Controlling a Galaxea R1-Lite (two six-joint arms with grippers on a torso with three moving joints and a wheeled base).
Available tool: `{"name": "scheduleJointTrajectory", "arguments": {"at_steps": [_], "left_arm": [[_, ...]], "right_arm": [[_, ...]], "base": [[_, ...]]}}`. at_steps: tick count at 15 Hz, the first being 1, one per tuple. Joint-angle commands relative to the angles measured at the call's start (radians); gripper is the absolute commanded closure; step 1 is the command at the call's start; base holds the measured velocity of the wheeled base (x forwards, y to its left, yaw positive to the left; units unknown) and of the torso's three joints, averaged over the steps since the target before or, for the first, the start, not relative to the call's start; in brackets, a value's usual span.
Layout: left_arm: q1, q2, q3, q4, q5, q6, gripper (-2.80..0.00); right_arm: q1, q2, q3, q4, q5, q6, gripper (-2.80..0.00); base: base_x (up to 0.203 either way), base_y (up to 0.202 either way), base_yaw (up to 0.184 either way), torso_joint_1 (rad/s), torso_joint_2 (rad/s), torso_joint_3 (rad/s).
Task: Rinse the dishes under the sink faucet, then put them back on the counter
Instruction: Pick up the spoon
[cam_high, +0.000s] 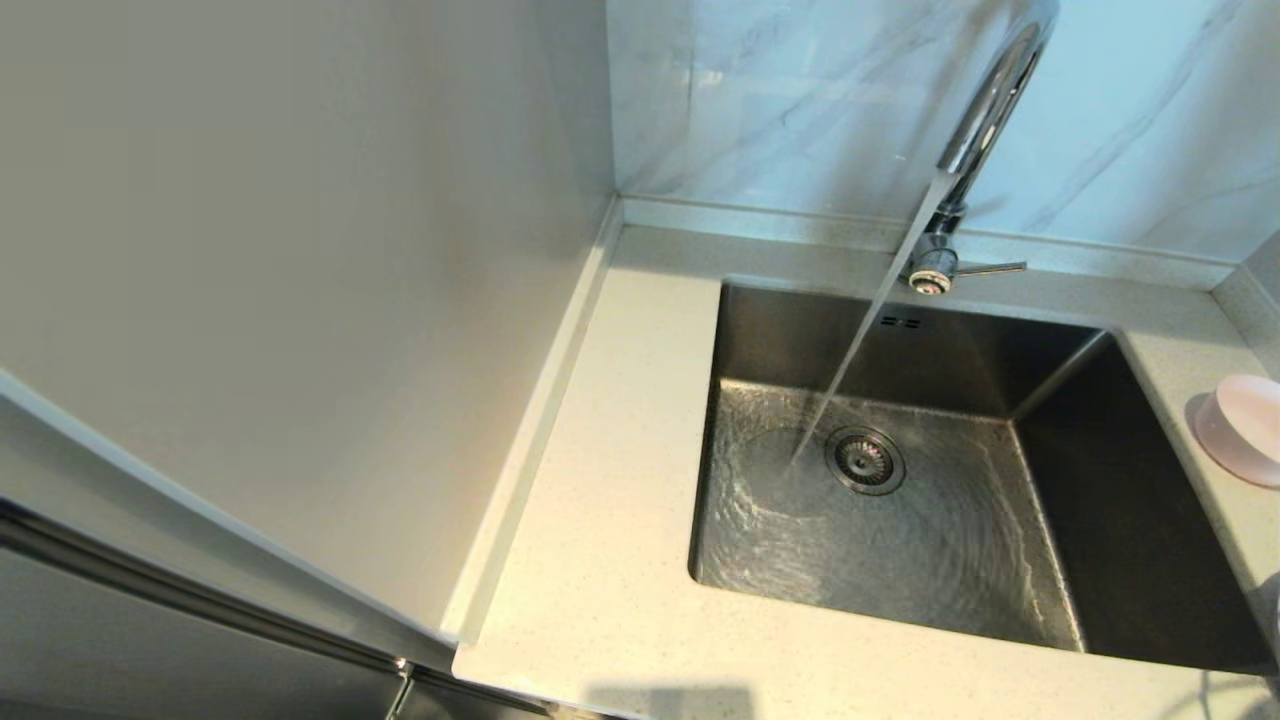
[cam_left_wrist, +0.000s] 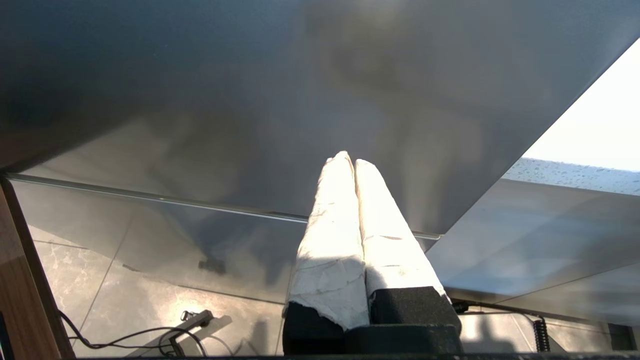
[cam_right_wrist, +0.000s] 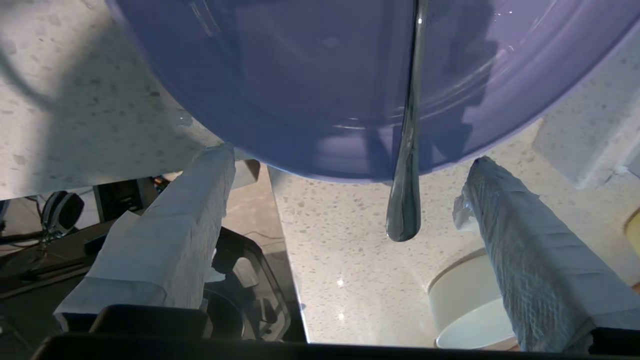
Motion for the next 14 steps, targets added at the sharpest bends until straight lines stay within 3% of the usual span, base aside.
{"name": "scheduleJointTrajectory", "arguments": {"at_steps": [1,8,14], "left_arm": [[0.000,0.000,0.000,0.000,0.001,0.000,0.00],[0.000,0.000,0.000,0.000,0.001,0.000,0.00],[0.000,0.000,0.000,0.000,0.001,0.000,0.00]], "right_arm": [[0.010,0.018,0.002,0.000,0.001,-0.001,-2.80],[0.010,0.059,-0.009,-0.093,0.001,0.066,-2.80],[0.010,0.090,-0.008,-0.101,0.002,0.070,-2.80]], "base": [[0.000,0.000,0.000,0.000,0.00,0.000],[0.000,0.000,0.000,0.000,0.00,0.000],[0.000,0.000,0.000,0.000,0.00,0.000]]}}
